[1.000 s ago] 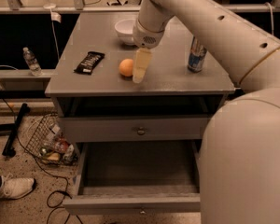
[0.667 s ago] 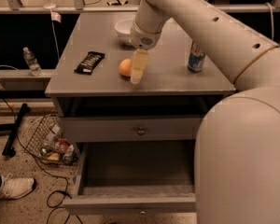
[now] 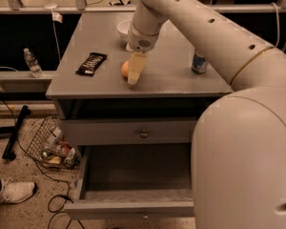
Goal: Place orange into middle drawer
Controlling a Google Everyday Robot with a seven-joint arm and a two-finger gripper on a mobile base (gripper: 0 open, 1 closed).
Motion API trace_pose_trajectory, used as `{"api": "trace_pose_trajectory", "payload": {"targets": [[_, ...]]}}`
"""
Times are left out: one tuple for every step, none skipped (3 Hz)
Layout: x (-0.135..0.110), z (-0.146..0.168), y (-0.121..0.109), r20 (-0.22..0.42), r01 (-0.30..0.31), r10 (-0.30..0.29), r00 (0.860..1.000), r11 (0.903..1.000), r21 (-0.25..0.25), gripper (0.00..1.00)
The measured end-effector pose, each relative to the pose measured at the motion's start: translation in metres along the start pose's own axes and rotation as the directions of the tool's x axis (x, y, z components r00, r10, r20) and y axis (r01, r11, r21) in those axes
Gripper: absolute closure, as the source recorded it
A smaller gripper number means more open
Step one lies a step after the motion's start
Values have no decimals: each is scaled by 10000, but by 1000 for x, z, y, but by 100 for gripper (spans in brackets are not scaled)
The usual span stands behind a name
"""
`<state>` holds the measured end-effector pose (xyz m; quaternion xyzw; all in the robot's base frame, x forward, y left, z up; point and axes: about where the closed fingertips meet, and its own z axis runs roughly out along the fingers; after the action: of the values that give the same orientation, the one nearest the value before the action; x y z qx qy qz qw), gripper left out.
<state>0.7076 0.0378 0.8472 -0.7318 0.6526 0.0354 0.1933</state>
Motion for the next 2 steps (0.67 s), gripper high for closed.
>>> {"api": "trace_pose_trajectory", "payload": {"targets": [[-2,3,0,32,25,-24,10000,10000,-29,42],[-1,1,3,52,34,-33,10000,10000,-25,73]]}}
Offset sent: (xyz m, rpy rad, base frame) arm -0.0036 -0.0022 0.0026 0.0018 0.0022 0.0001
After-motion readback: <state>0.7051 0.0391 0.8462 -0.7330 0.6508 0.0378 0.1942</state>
